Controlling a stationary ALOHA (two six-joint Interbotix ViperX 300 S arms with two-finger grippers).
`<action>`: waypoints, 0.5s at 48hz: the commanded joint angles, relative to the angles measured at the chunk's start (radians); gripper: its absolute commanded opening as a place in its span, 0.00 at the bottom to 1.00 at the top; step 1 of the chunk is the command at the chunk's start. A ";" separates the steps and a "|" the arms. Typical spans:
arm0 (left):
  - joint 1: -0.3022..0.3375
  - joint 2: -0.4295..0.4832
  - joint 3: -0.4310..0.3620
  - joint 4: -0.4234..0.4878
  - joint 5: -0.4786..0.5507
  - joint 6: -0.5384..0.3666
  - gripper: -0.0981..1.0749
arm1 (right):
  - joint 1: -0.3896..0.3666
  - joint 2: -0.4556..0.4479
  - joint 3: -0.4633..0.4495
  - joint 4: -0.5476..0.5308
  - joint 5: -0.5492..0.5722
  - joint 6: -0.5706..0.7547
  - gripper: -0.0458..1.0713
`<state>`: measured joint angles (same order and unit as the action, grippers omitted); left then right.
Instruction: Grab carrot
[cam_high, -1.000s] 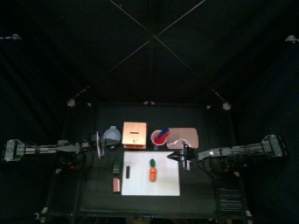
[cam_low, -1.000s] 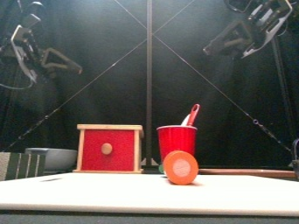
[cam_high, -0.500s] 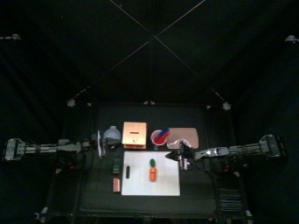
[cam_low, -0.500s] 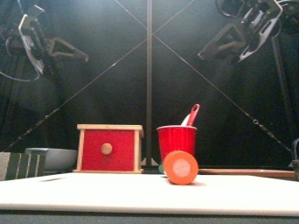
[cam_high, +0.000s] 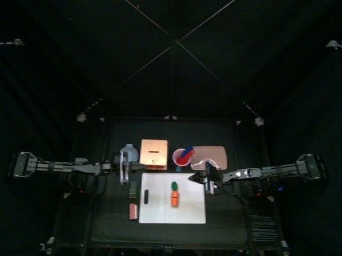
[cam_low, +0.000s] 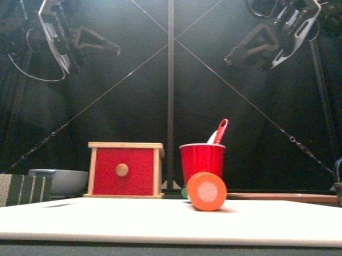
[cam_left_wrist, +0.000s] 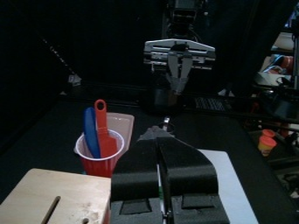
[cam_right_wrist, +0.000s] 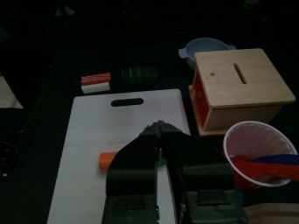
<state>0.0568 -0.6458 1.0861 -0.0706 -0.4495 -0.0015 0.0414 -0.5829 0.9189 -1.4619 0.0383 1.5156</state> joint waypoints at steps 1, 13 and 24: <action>-0.006 0.008 -0.041 -0.012 -0.003 -0.002 0.10 | 0.000 -0.006 -0.025 0.002 -0.002 -0.002 0.38; -0.020 0.021 -0.097 -0.055 0.103 0.000 0.10 | 0.002 -0.005 -0.037 0.002 -0.005 -0.002 0.38; -0.018 0.023 -0.141 -0.063 0.225 -0.002 0.10 | -0.003 -0.005 -0.048 -0.002 -0.003 -0.002 0.38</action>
<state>0.0399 -0.6213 0.9894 -0.1304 -0.2500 -0.0031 0.0399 -0.5814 0.8958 -1.4619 0.0368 1.5156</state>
